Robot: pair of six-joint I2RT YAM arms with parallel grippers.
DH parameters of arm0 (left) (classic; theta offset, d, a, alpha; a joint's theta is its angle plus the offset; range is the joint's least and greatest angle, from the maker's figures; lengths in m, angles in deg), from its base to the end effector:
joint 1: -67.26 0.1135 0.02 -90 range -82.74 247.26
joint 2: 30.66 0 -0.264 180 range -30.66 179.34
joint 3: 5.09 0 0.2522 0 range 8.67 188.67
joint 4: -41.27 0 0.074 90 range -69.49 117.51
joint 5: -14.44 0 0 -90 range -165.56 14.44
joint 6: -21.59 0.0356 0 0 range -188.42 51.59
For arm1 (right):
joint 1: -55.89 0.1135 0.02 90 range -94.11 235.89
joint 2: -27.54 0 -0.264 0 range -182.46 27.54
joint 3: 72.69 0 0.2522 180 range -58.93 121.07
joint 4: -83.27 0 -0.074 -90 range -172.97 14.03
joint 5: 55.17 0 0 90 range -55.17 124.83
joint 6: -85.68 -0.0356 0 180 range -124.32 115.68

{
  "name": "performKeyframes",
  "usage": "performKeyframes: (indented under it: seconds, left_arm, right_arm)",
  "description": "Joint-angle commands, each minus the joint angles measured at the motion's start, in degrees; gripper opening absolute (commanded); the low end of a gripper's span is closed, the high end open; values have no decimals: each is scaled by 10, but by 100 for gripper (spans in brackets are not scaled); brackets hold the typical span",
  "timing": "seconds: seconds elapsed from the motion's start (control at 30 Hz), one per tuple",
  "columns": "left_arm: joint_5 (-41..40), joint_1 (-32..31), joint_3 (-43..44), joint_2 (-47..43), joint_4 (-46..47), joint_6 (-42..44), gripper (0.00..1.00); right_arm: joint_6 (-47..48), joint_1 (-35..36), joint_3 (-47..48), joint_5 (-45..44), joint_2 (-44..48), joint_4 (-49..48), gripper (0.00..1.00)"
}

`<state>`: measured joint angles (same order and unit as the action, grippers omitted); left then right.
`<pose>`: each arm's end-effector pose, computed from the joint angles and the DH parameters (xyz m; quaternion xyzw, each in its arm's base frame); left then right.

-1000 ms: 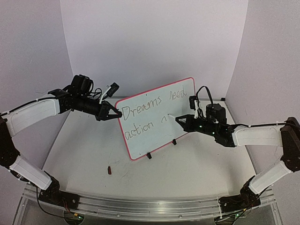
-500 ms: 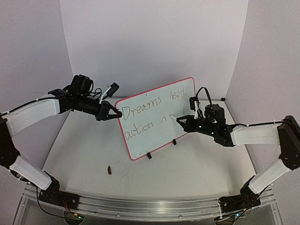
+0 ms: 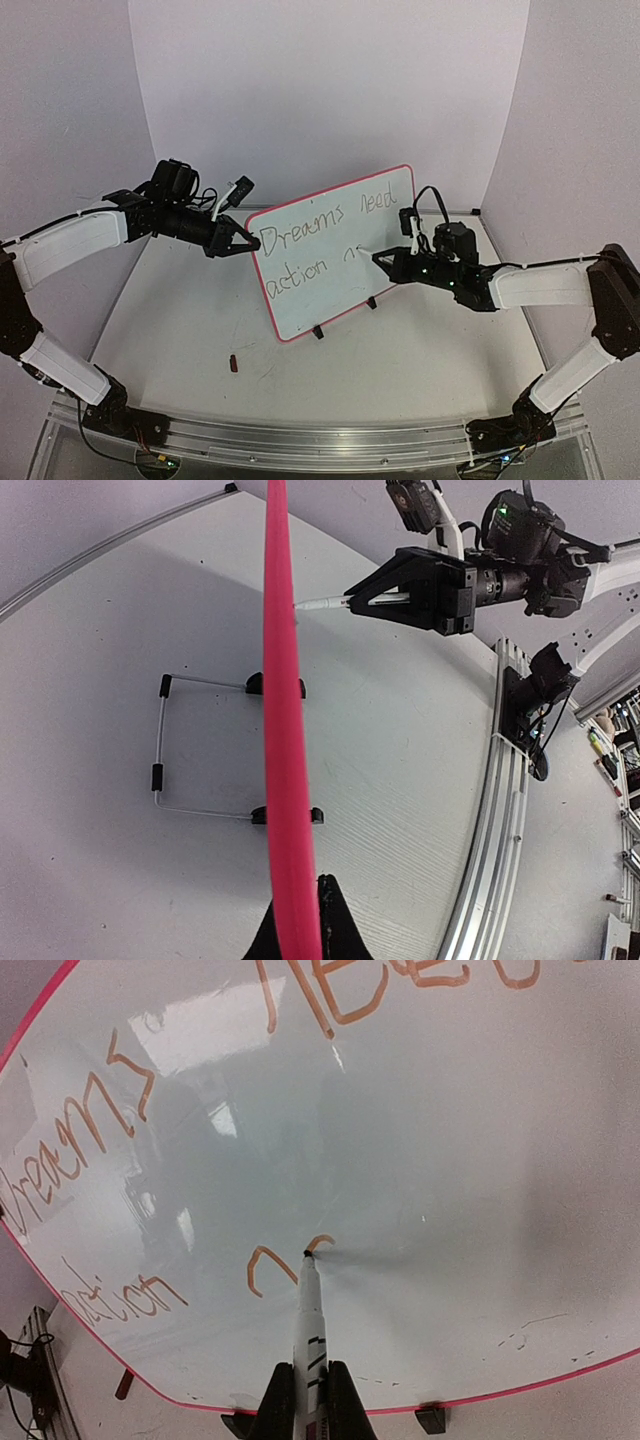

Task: Write a sentence on the whiteboard

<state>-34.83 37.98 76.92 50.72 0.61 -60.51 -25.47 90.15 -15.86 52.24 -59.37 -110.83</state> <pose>0.2590 -0.1718 0.3123 0.4102 0.7586 -0.3834 0.3306 0.2649 0.1933 0.2210 -0.1806 0.7738 0.3836 0.4706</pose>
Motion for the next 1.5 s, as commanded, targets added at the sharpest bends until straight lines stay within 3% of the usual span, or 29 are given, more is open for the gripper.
performKeyframes:
  seconds: [0.0,0.57,1.47]
  left_arm:
    - [-13,-19,-14,31,-76,27,0]
    - [-15,-19,-14,30,-76,26,0]
    - [-16,-19,-14,30,-76,27,0]
  right_arm:
    - [-7,-2,-16,-20,-1,-14,0]
    - [15,-2,22,-72,16,12,0]
    - [24,-2,29,-25,37,19,0]
